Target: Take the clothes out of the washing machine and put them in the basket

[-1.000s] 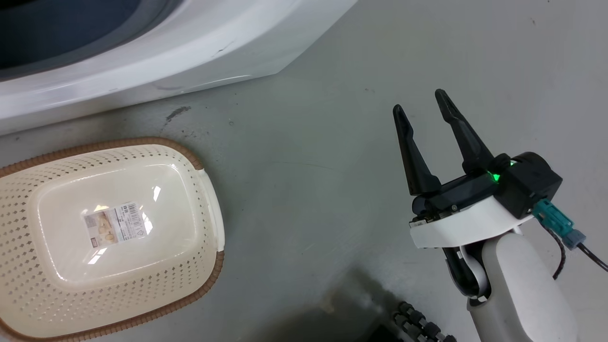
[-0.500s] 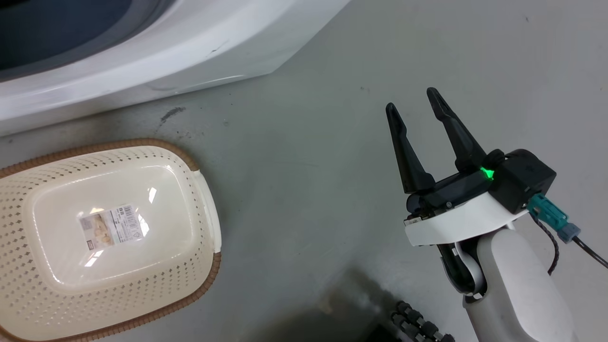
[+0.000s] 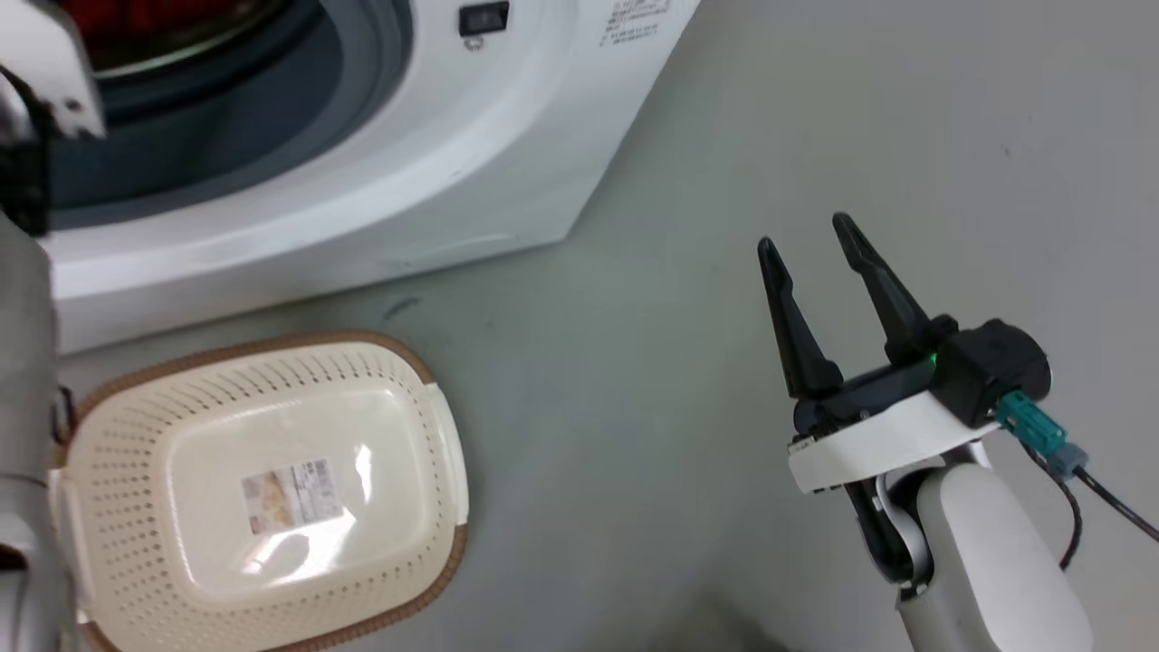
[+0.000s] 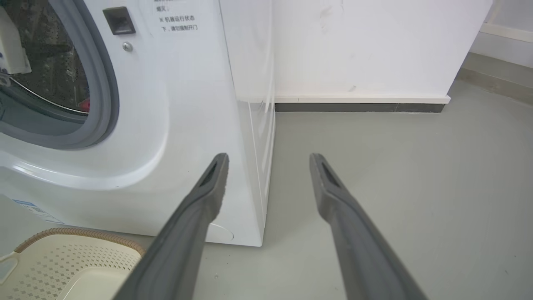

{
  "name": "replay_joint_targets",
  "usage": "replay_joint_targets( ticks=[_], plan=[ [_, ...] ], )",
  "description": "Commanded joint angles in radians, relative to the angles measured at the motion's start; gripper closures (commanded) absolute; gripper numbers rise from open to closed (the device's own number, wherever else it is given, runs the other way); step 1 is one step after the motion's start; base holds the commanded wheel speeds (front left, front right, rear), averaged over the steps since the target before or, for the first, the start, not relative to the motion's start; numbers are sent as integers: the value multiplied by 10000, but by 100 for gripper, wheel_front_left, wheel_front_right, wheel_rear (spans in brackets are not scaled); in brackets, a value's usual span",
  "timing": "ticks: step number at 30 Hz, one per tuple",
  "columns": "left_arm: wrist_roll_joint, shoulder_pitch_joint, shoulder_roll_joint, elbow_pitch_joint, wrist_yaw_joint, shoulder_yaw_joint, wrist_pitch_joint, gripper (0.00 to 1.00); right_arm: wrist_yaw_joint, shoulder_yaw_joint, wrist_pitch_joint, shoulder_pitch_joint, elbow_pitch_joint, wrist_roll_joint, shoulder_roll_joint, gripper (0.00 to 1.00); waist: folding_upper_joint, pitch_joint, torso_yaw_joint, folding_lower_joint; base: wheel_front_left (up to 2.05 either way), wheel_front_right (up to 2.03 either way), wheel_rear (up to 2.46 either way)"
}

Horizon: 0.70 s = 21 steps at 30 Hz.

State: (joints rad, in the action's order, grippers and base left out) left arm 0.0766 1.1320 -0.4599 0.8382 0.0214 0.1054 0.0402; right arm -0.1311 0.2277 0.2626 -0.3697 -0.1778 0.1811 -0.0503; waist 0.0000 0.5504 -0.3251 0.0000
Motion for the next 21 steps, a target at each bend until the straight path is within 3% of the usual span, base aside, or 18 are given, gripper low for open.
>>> replay_joint_targets(
  ticks=[1,10,21],
  plan=[
    [56,-410,137,91,31,13,-335,100,7,-94,31,253,-89,-134,1,0,0,-1030,421,0,0,0,0],
    [1049,-2345,1154,390,52,-444,-2591,100,7,-778,31,1325,-341,-740,1,0,0,-2874,1220,0,0,0,0],
    [1545,-4457,1946,-1238,-152,-856,-3070,100,7,-1478,-118,2031,-24,-1175,3,0,0,-3604,1918,0,0,0,0]
  ],
)
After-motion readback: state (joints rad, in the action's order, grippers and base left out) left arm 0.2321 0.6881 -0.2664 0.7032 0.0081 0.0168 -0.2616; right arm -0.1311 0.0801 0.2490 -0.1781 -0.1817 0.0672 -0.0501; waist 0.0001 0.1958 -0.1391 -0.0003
